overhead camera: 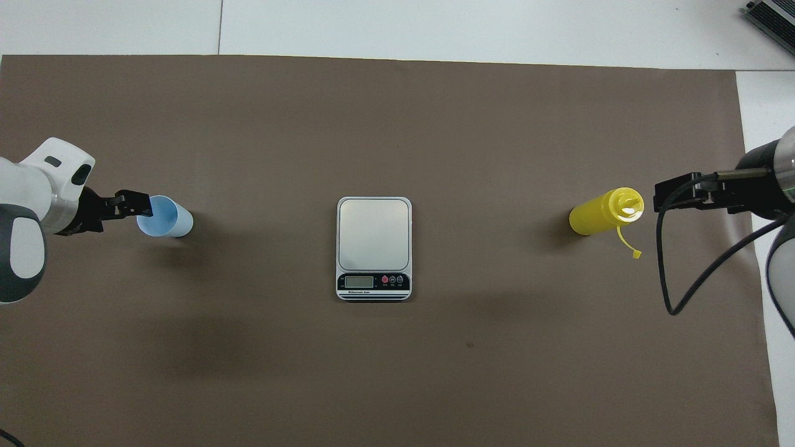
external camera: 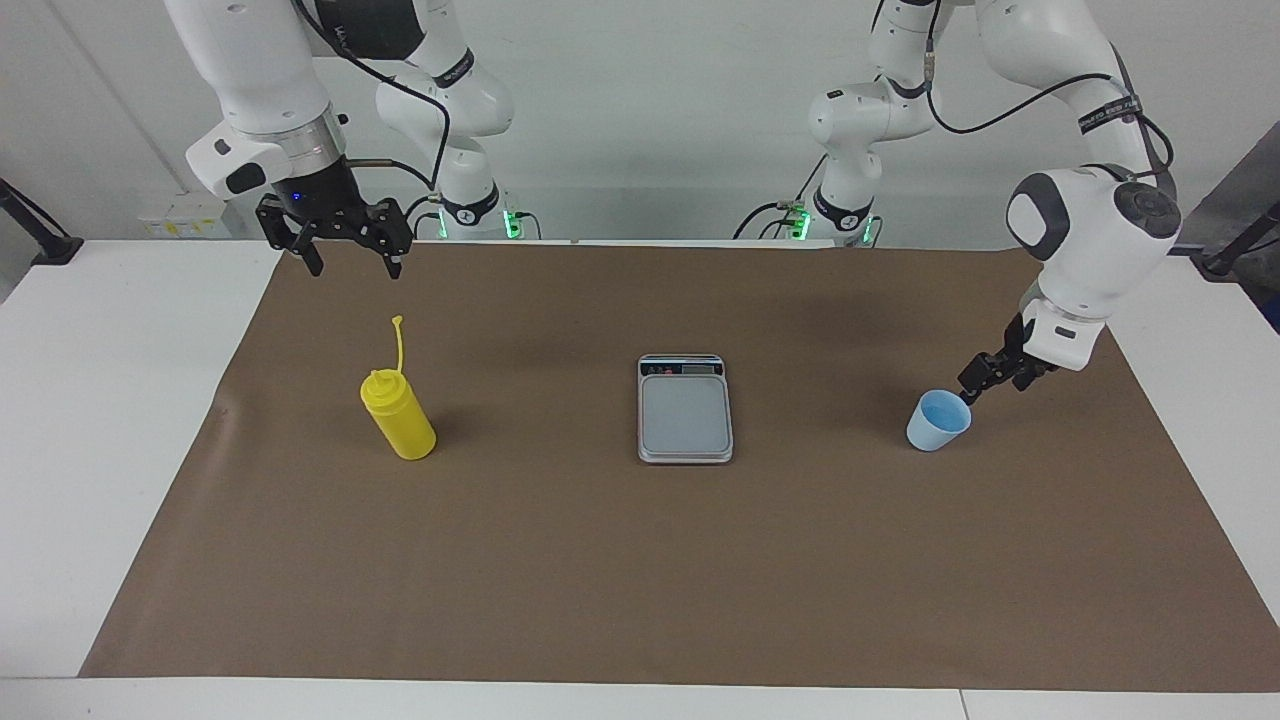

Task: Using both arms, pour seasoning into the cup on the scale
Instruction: 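Reach the left gripper to the light-blue cup and grasp it, then lift the blue cup with the left gripper and carry it onto the scale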

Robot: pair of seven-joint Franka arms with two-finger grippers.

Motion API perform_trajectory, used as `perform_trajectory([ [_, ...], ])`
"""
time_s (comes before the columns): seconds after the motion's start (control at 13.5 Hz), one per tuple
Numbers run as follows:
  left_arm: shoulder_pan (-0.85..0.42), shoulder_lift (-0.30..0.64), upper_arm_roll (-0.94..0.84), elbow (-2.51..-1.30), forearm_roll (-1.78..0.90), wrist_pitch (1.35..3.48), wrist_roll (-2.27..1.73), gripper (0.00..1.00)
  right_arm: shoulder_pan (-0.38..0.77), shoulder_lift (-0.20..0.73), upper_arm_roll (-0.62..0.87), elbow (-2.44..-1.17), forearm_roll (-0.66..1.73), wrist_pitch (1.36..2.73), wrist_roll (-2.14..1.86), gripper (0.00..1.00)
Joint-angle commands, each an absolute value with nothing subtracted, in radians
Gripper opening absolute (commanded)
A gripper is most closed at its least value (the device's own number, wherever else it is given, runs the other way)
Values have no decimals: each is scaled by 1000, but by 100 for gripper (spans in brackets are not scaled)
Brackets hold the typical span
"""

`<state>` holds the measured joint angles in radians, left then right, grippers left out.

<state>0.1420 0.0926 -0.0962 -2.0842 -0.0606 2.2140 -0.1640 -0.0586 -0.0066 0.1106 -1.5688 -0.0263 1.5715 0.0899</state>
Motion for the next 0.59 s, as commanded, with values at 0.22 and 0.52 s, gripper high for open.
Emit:
perform_trajectory([
  [0.22,135,155,-101,-2100,-86,2258,-175,100,-69,-26,117,-1591,-25,1575,104,100],
  [0.52,132,155,-101,-2094,-84,2238,-53,0,-69,-26,117,-1591,-25,1575,104,100],
])
